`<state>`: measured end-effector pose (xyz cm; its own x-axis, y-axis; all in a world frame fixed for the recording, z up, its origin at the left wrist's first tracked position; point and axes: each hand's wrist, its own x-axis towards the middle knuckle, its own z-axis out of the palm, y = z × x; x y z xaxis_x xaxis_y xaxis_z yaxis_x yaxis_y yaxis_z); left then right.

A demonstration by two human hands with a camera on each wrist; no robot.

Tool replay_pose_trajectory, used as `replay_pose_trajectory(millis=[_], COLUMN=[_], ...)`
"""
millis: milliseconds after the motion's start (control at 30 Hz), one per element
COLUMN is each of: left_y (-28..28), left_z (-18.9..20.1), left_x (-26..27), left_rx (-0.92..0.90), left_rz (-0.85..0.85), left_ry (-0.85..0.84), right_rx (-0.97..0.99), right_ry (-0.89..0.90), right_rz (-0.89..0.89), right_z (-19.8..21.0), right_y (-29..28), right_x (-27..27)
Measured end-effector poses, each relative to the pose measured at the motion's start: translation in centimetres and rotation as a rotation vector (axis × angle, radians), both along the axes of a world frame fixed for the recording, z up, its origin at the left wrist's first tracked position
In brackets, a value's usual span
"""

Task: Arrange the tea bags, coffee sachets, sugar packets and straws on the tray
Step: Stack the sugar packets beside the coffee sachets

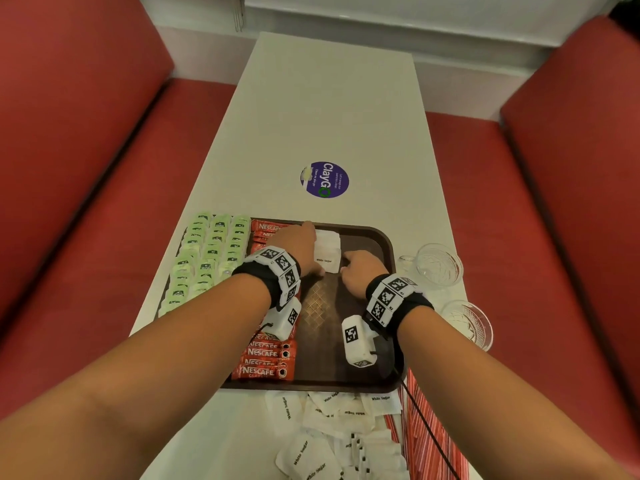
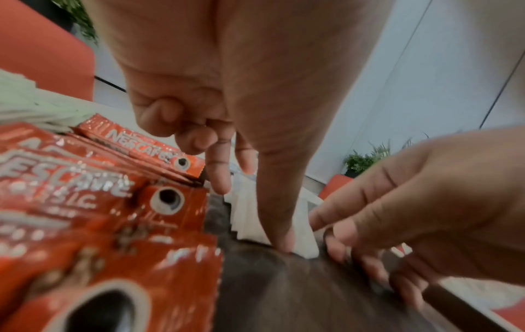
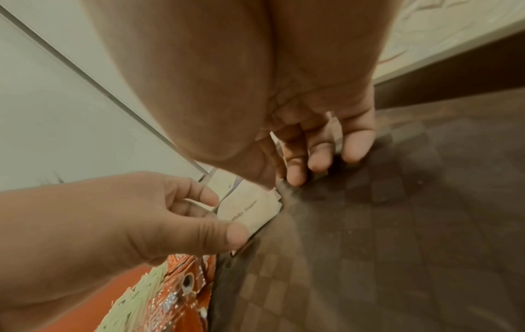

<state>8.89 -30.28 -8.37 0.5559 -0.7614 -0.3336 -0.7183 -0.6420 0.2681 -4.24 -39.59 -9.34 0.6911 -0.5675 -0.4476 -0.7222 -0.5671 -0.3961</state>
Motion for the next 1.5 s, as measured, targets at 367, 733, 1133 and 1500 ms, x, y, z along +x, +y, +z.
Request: replay_pose_trajectory(millis=[367, 733, 1133, 1500], left_y=[0.1, 10.1, 15.0, 15.7], left_z=[1.2, 5.1, 0.8, 0.9], left_x=[-1.0, -9.4, -14.0, -14.1], left_rx=[0.053, -0.17, 0.021, -0.053], left_rz=[-0.076, -0.43, -0.785, -0.723], left_ry=[-0.08, 0.009, -0.11, -0.085], right_rx=[0.021, -0.048, -0.344, -0.382], right_ry=[0.036, -0.075, 0.255, 0.2], right_rz=[0.018, 0.116, 0.208, 0.133], right_z=[1.8, 4.9, 3.2, 2.7], right_y=[0.7, 6.0, 10.8, 12.3], right_x=[0.2, -9.9, -18.3, -19.2])
